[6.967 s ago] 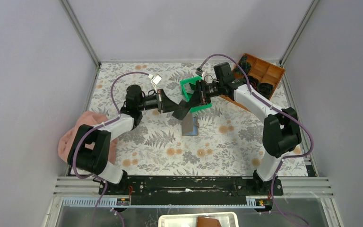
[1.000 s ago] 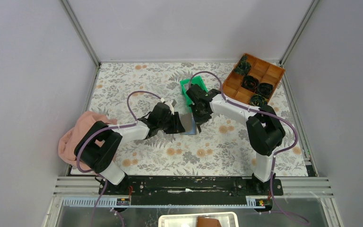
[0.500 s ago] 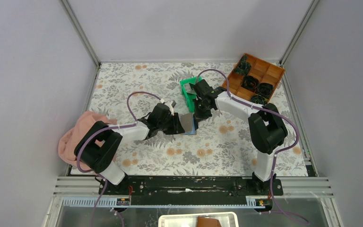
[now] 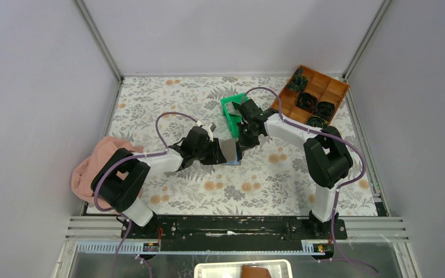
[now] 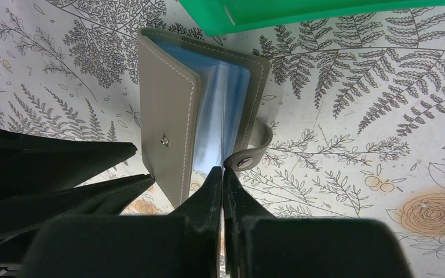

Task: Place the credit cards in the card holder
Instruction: Open the card holder at the center of the board.

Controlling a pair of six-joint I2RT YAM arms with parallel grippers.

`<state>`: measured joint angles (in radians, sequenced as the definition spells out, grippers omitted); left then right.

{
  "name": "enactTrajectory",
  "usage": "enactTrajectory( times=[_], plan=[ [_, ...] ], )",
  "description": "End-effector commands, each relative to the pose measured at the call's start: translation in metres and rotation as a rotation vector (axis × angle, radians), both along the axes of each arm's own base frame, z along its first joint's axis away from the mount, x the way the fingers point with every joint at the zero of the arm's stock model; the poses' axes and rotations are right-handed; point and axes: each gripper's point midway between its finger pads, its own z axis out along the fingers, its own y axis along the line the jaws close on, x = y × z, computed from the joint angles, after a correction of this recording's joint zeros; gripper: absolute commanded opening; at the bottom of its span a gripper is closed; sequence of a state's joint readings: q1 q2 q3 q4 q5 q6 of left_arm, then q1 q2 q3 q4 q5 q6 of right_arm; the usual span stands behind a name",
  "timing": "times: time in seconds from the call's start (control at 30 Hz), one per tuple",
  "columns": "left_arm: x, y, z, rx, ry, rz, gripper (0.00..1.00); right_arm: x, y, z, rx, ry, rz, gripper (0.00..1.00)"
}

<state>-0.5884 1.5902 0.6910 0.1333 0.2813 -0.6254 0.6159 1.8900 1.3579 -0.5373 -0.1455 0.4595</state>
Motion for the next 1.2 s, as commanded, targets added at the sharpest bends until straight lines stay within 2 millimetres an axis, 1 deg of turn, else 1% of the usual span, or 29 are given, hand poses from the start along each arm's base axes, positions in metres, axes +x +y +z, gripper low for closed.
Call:
enactTrajectory(
  times=[0.0,0.13,0.3,0.43,0.63,0.8,0.97,1.17],
  plan=[
    [-0.001,-0.003,0.001,-0.003,-0.020,-0.030,0.41,0.003,-0.001,-0.003,0.012,0.005,-0.021,0.00],
    [-0.002,-0.003,0.001,-0.001,-0.019,-0.031,0.41,0.001,-0.004,-0.005,0.013,0.007,-0.033,0.00],
    [-0.004,-0.001,-0.003,0.004,-0.008,-0.029,0.41,-0.003,-0.007,-0.011,0.020,0.021,-0.052,0.00],
    [-0.005,0.000,-0.006,0.006,-0.001,-0.027,0.41,-0.007,-0.007,-0.017,0.067,0.047,-0.081,0.00],
    [-0.007,0.002,-0.009,0.015,0.009,-0.023,0.41,-0.008,-0.010,-0.021,0.120,0.069,-0.116,0.00],
    [-0.008,0.003,-0.013,0.025,0.018,-0.023,0.41,-0.009,-0.007,-0.022,0.168,0.083,-0.130,0.00],
    [-0.009,0.005,-0.017,0.042,0.029,-0.026,0.41,-0.006,-0.002,-0.017,0.223,0.082,-0.132,0.00],
    [-0.010,0.007,-0.021,0.055,0.037,-0.025,0.41,-0.001,0.008,-0.002,0.281,0.060,-0.114,0.00]
  ],
)
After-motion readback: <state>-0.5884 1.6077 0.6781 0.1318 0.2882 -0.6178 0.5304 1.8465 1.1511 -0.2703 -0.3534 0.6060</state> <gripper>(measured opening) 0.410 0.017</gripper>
